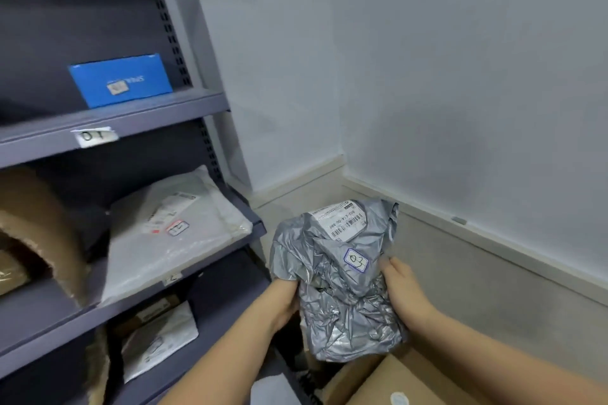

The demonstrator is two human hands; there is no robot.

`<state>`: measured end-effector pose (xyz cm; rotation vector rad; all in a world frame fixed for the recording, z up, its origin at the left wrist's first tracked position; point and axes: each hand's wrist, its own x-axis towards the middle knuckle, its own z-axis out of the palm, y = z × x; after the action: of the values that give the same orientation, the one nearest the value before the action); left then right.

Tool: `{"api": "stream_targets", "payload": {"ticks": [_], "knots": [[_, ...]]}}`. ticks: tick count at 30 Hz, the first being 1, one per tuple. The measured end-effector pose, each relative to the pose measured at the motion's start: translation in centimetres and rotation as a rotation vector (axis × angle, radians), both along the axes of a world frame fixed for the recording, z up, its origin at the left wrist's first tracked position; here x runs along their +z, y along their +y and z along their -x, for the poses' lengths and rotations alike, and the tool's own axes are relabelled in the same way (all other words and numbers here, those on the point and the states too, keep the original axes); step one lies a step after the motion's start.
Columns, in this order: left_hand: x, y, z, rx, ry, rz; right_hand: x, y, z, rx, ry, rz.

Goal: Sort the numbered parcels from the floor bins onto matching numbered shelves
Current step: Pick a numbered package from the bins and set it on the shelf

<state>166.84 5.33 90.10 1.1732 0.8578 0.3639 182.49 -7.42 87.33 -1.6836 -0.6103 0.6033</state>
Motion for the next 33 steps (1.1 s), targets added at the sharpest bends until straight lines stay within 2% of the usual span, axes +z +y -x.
{"api": "stream_targets", "payload": {"ticks": [3, 7, 12, 15, 17, 20, 23, 28, 30, 33], "knots": [[1.7, 0.4, 4.1, 0.1, -0.02, -0.017, 1.2, 3.0, 3.2, 0.076, -0.02, -0.022], [3.0, 1.2, 10.6, 0.366, 0.013, -0.085, 3.3, 6.1, 9.2, 0.216, -0.015, -0.069], [3.7, 2.1, 19.4, 0.695, 0.003, -0.056, 5.0, 9.3, 17.6, 0.391, 0.002, -0.122], [4.4, 1.5, 25.3, 0.742, 0.014, -0.069, 6.3, 10.5, 23.4, 0.507, 0.006, -0.155], [5.1, 0.9, 29.8, 0.836, -0.063, -0.089, 7.5, 11.0, 27.8, 0.579, -0.004, -0.179], [6.6, -0.6, 38.1, 0.938, -0.054, -0.117, 8.7, 11.6, 35.3, 0.679, -0.013, -0.215], [7.5, -1.7, 46.4, 1.008, 0.019, -0.184, 9.1, 12.5, 43.4, 0.736, -0.041, -0.244], [10.0, -3.4, 58.9, 1.173, -0.061, -0.236, 11.4, 12.5, 56.6, 0.815, -0.03, -0.287], [10.3, -4.2, 64.0, 1.23, -0.026, -0.276, 12.5, 12.6, 61.6, 0.854, -0.024, -0.299], [11.3, -5.7, 70.2, 1.287, 0.126, -0.358, 13.8, 13.4, 68.6, 0.911, -0.046, -0.316]]}}
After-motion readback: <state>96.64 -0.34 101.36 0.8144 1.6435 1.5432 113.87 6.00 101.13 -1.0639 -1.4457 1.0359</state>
